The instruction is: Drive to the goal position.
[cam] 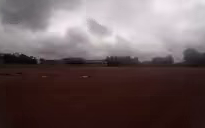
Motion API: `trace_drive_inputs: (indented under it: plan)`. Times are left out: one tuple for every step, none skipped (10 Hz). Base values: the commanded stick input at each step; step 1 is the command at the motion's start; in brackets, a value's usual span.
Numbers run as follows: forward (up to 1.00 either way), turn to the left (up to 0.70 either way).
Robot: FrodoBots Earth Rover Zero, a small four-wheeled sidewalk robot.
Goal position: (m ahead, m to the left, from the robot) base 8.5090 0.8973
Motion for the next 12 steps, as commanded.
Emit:
trace_drive_inputs:
  plan:
    - [0.7, 0.0]
    - [0.7, 0.0]
    - [0.7, 0.0]
    - [0.7, 0.0]
    - [0.7, 0.0]
    - [0.7, 0.0]
    - [0.7, 0.0]
    - [0.7, 0.0]
    - [0.7, 0.0]
    - [0.7, 0.0]
    - [0.7, 0.0]
    - [0.7, 0.0]
